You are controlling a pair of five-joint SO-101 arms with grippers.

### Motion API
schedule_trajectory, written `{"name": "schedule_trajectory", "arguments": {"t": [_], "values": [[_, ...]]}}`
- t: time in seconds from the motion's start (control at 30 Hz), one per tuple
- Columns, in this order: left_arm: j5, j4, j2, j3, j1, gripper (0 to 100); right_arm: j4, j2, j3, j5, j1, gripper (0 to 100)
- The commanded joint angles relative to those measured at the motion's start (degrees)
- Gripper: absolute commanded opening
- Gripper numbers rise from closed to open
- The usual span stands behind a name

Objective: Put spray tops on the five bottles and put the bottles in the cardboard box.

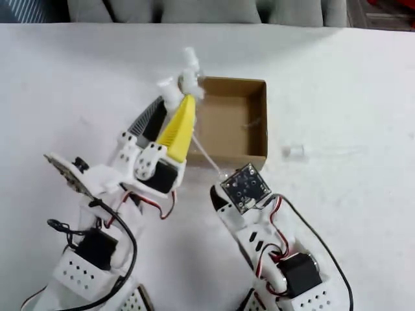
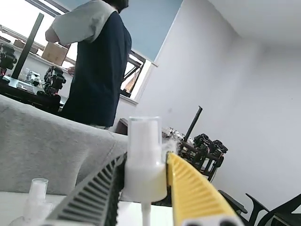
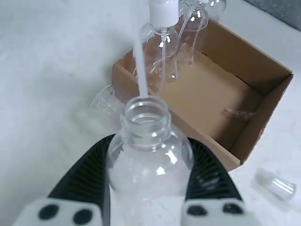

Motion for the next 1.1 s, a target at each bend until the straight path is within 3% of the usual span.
{"name": "schedule_trajectory", "arguments": {"t": [0.0, 0.7, 1.07], "values": [[-0.70, -0.09, 0.40, -0.44, 1.19, 2, -0.22, -0.22, -0.62, 0.44, -0.22, 1.6], [-0.79, 1.05, 0.22, 2.20, 4.26, 2, -0.22, -0.40, -0.62, 0.53, -0.22, 1.6], [-0.88, 3.16, 0.13, 5.19, 10.59, 2, -0.22, -0.40, -0.70, 0.44, 0.22, 1.6]]}}
